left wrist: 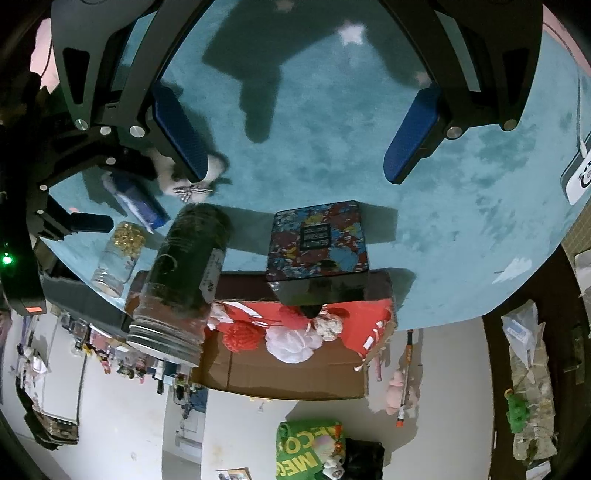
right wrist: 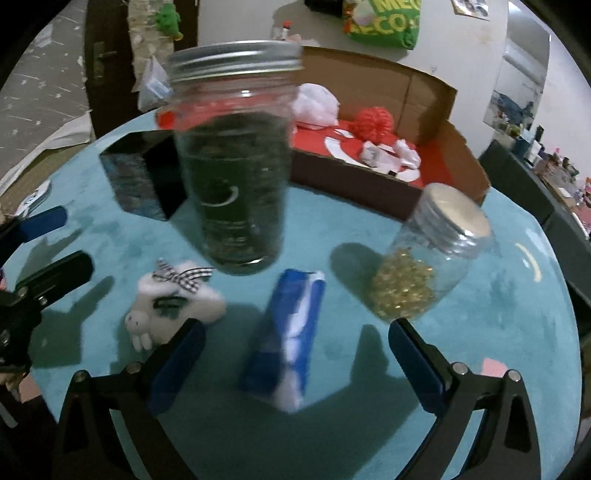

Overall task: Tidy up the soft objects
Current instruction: 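Move the left tool toward the white fluffy plush while the right tool approaches the blue tissue pack, then grasp the blue tissue pack with the right tool while the left tool lowers onto the white plush, then grasp the white fluffy plush with the left tool while the right tool lifts the tissue pack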

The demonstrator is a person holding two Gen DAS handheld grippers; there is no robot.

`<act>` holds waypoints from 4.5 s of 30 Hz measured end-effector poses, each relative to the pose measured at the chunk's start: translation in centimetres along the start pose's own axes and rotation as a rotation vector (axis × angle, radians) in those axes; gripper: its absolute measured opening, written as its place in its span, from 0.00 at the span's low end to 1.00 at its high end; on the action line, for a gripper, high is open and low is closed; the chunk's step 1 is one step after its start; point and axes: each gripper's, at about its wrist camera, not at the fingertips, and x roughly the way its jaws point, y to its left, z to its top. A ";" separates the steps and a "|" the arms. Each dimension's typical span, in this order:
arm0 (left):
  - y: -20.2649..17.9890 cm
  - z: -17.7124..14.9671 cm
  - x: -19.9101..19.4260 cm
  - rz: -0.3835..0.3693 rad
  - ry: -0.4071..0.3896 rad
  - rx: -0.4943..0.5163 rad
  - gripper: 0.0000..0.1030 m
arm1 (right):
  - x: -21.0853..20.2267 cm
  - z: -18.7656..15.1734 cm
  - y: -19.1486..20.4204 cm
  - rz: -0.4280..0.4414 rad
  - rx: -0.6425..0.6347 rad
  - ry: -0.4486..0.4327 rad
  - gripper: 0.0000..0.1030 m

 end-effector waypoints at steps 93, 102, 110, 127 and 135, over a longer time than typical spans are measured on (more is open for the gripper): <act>0.1 1.8 0.9 -0.144 0.164 0.227 0.53 | -5.3 -4.6 -7.7 0.091 0.175 -0.081 0.23; 4.1 2.2 2.1 -0.069 0.192 0.200 0.53 | -5.3 -4.0 -10.4 0.042 0.212 -0.079 0.23; 7.4 4.5 3.8 -0.092 0.172 0.223 0.53 | -5.2 -2.4 -12.8 0.045 0.187 -0.116 0.23; 10.4 7.5 6.3 -0.185 0.166 0.257 0.52 | -3.1 0.7 -15.1 0.104 0.145 -0.114 0.23; 10.1 9.0 6.8 -0.192 0.148 0.343 0.52 | -2.9 2.5 -14.7 0.112 0.068 -0.117 0.23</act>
